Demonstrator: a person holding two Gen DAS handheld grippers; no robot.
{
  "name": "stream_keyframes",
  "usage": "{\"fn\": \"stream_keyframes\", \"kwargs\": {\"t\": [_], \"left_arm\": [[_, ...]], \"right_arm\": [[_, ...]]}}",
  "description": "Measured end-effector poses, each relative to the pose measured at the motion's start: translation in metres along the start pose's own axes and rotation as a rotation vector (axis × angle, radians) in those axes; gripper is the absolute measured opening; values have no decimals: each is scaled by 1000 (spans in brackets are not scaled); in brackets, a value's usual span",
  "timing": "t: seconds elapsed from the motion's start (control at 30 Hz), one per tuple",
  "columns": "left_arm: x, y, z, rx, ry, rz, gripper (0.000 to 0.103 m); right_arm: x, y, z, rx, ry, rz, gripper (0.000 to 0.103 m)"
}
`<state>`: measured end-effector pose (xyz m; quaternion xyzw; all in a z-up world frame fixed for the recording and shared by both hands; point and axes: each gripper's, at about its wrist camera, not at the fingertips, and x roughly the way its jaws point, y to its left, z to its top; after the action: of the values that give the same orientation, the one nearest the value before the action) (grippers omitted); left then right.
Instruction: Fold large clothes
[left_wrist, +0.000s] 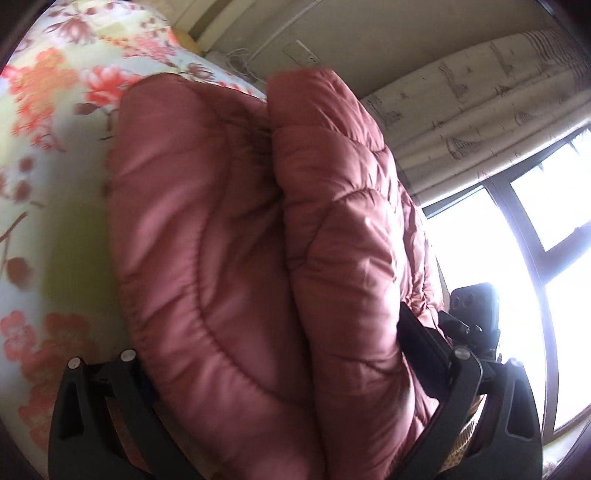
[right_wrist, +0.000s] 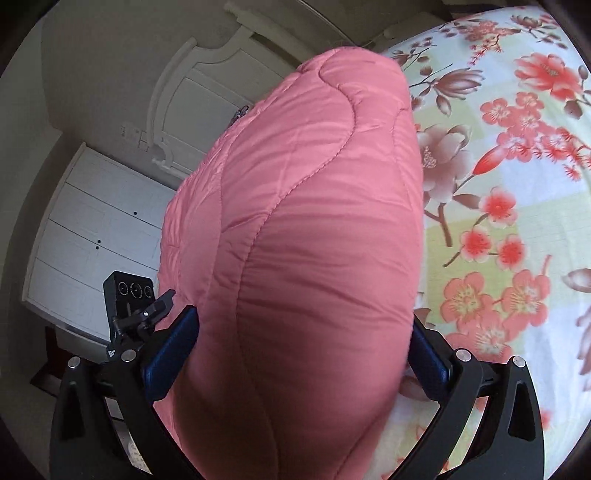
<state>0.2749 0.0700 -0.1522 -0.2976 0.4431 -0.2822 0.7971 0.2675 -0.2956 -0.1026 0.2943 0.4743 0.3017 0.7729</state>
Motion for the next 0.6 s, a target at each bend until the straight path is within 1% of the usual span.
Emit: {"fn": "stream_keyframes", "kwargs": {"t": [0.03,0.07,0.1,0.13,0.17,0.2,0.23,0.3,0.37,0.43,0.53,0.6], "left_arm": [[3,-2,-1,3,2,-15,98],[5,-3,-2,0,9,-41,93],[7,-4,-4,-18,8,-82,82],[7,-8,-5,-23,0,-114,70],[8,-16,-6,-12,-9,-138,66],[9,-25,-6,5,-18,-147,59],[11,-38,-6,33,-29,-152,56],[17,-65,-5,87,-44,-171,56],[25,-85,0,112,-58,-204,56],[39,-102,8,134,-56,-238,56],[72,-114,13,131,6,-234,56],[97,-113,9,117,67,-194,57]], "right_arm": [[0,0,-1,-9,-9,9,99],[-2,1,-4,-27,-22,18,91],[-5,2,-7,-43,-46,22,87],[-12,4,-10,-68,-84,13,81],[-17,6,-12,-87,-109,3,78],[-26,10,-13,-114,-142,-13,77],[-38,15,-14,-142,-177,-27,75],[-61,24,-13,-192,-241,-55,74],[-91,29,-8,-222,-303,-82,74],[-113,26,-2,-232,-341,-98,74],[-133,10,0,-200,-350,-142,74],[-136,-14,-3,-133,-323,-164,74]]}}
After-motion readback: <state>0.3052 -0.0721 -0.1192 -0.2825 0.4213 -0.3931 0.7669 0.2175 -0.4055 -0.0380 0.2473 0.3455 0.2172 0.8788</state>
